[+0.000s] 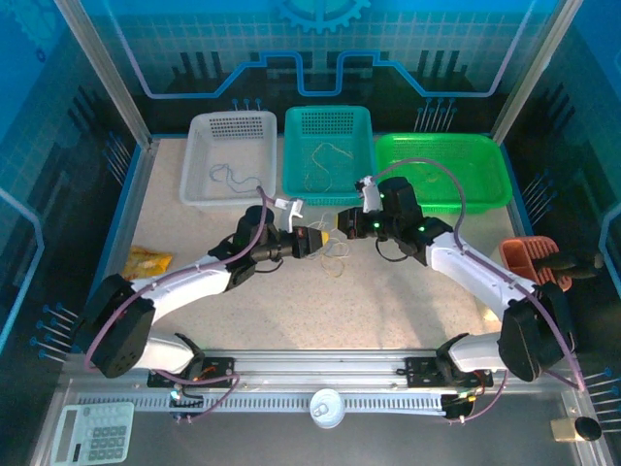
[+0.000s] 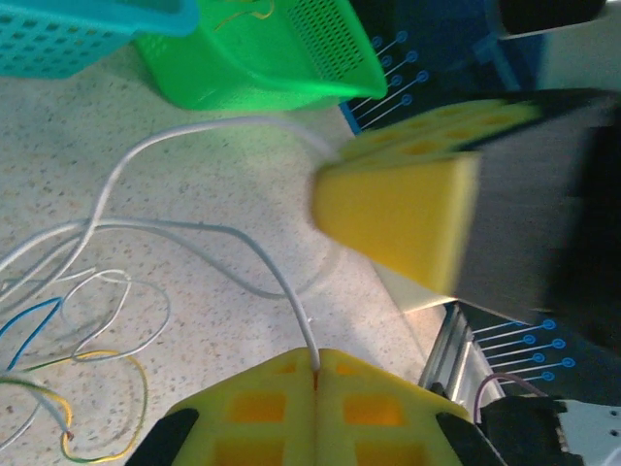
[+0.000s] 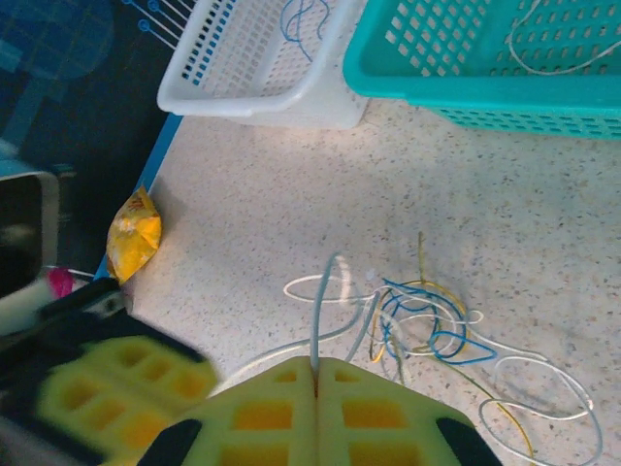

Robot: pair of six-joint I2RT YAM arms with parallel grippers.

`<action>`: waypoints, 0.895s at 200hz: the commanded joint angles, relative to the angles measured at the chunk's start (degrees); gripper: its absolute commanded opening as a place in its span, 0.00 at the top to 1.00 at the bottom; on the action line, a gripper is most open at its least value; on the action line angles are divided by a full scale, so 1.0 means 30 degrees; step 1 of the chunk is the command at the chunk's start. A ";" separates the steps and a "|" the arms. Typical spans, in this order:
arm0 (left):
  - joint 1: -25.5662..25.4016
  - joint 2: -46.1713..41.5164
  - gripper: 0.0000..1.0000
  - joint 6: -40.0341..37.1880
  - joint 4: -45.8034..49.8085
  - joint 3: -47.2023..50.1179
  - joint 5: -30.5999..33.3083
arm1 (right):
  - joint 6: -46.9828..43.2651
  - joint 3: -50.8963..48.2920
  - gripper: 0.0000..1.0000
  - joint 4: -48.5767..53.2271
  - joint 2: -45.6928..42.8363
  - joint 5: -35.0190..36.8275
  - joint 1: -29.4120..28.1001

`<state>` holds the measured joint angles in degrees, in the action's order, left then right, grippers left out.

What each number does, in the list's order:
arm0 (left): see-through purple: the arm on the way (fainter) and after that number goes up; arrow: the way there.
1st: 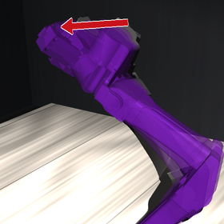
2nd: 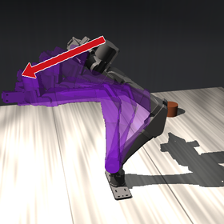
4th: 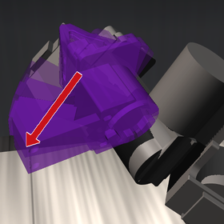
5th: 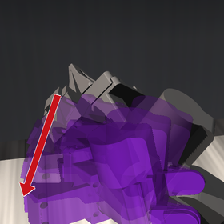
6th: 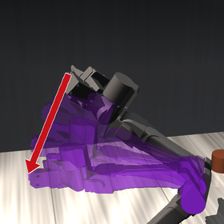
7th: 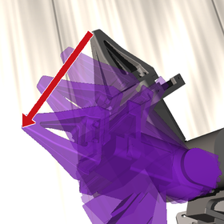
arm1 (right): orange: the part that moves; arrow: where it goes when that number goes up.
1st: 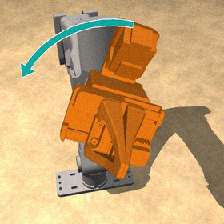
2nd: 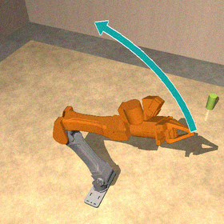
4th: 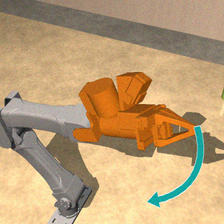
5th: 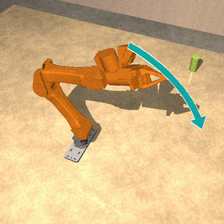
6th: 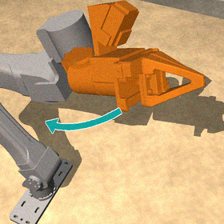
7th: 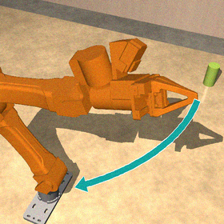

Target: Untangle the cables

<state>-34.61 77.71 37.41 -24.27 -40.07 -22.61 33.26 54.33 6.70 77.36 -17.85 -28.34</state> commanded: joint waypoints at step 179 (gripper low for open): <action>-0.0357 -0.2445 1.00 0.3693 0.1052 -0.4253 -0.1050 | -0.1367 -0.5793 0.24 -0.7728 0.0100 0.0586 -0.0631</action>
<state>-35.05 72.10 46.72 -20.86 -50.30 -24.43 31.79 37.32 -7.75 75.75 -15.46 -27.92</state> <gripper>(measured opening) 0.052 0.760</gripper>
